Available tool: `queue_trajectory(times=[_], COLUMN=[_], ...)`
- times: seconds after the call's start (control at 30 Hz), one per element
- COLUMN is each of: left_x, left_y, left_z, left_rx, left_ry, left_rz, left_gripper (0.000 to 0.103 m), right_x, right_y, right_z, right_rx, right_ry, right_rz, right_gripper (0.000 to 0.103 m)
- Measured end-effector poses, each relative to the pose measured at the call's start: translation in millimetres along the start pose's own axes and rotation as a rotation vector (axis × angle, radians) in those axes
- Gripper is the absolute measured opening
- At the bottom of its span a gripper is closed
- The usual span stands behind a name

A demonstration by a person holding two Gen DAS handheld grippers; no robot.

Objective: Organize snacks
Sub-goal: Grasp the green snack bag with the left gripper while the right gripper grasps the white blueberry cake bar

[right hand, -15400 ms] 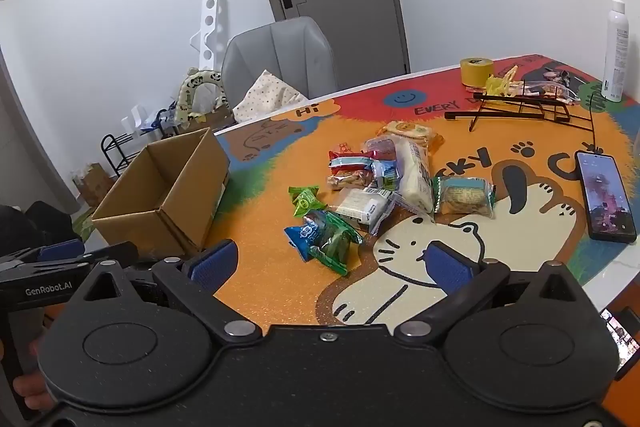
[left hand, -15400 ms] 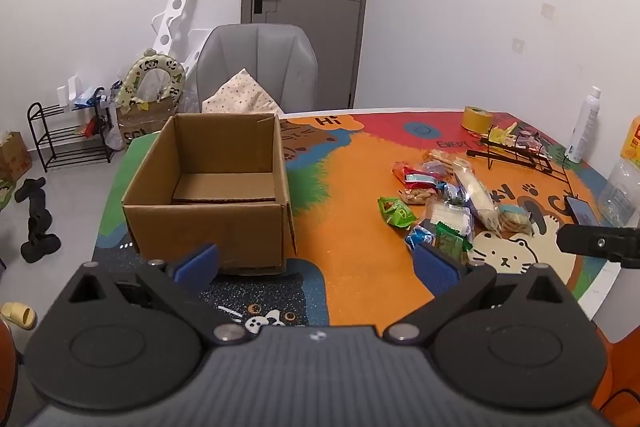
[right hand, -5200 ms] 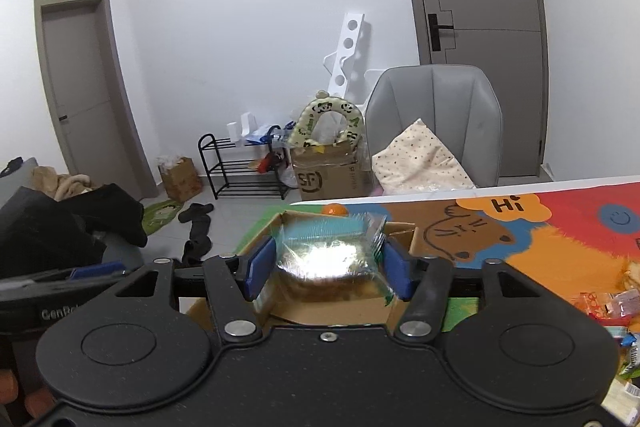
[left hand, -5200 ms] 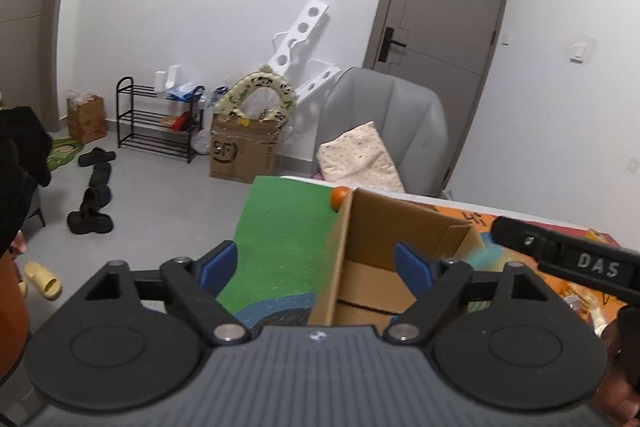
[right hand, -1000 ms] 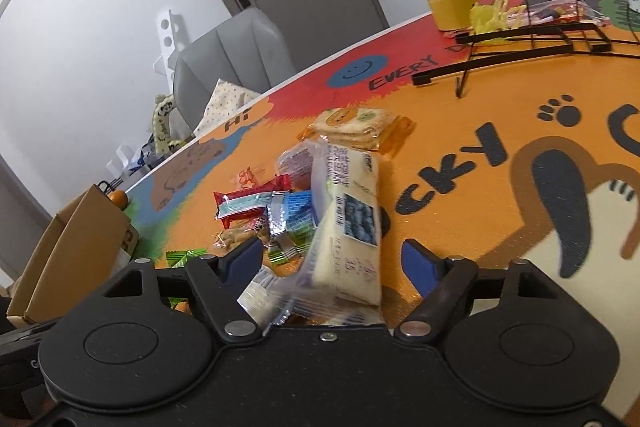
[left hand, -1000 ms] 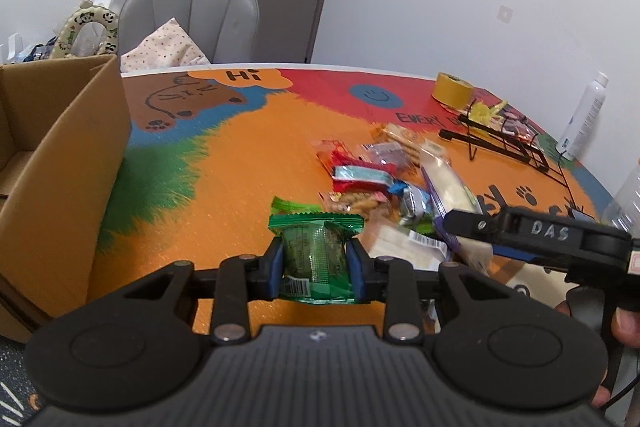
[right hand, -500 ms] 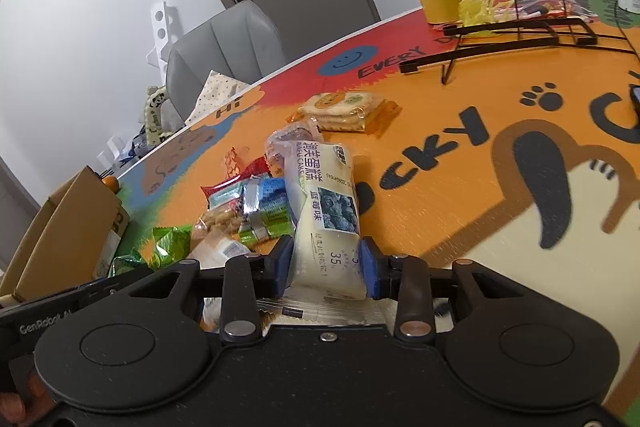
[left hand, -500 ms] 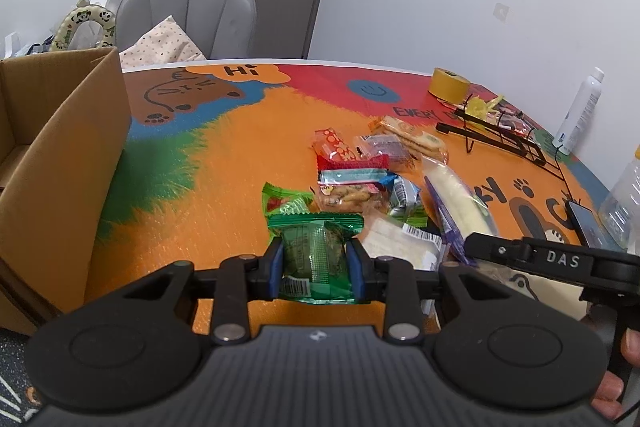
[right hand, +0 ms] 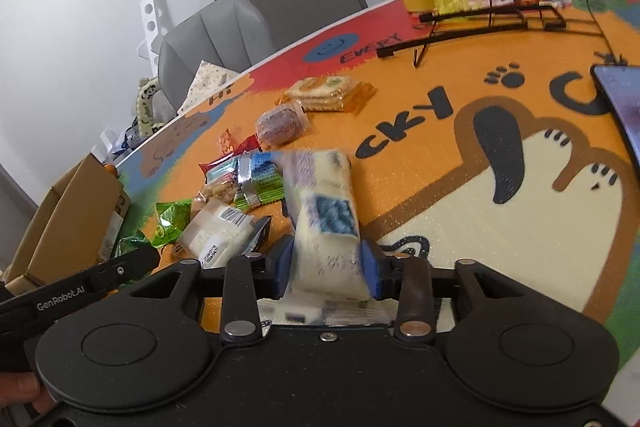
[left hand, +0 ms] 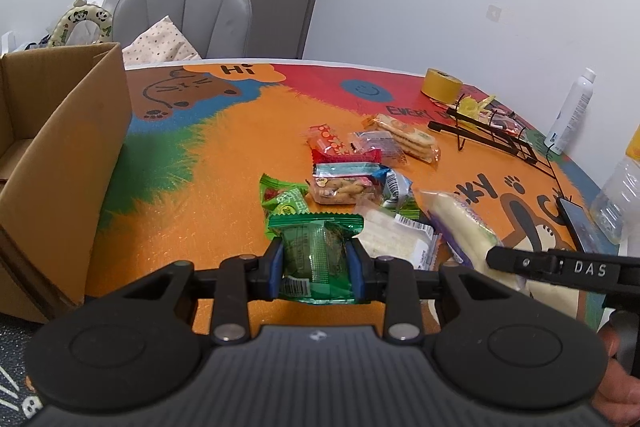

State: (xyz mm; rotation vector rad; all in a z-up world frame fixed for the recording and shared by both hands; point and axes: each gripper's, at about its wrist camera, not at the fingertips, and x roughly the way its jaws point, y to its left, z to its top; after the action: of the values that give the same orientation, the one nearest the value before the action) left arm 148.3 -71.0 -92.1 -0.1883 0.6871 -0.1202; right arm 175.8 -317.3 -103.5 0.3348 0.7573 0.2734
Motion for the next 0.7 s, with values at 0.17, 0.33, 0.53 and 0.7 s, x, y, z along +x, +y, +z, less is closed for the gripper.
queue_trajectory(times=[0.17,0.33,0.53,0.7], left_x=[-0.9,2.0,-0.1,-7.6], left_y=[6.5,14.5,22.7,27.1], left_z=[4.3,6.2,8.2,7.2], left_rx=[-0.013,-0.021,-0.036,-0.041], left_ry=[-0.01,-0.004,-0.016,-0.028], left_rz=[0.011,0.019,0.016,0.01], left_gripper=[0.032,0.032,0.032,0.032], right_x=[8.7,24.0,35.4,33.9], right_y=[8.2,14.6,27.8,29.4], right_z=[3.3,3.9,3.3,1.4], right_rx=[-0.018,-0.032,-0.105,-0.113], right_ry=[-0.016,-0.009,-0.02,-0.034], right_rz=[0.018,0.014,-0.035,-0.073], right_gripper=[0.049,0.059,0.061,0.032])
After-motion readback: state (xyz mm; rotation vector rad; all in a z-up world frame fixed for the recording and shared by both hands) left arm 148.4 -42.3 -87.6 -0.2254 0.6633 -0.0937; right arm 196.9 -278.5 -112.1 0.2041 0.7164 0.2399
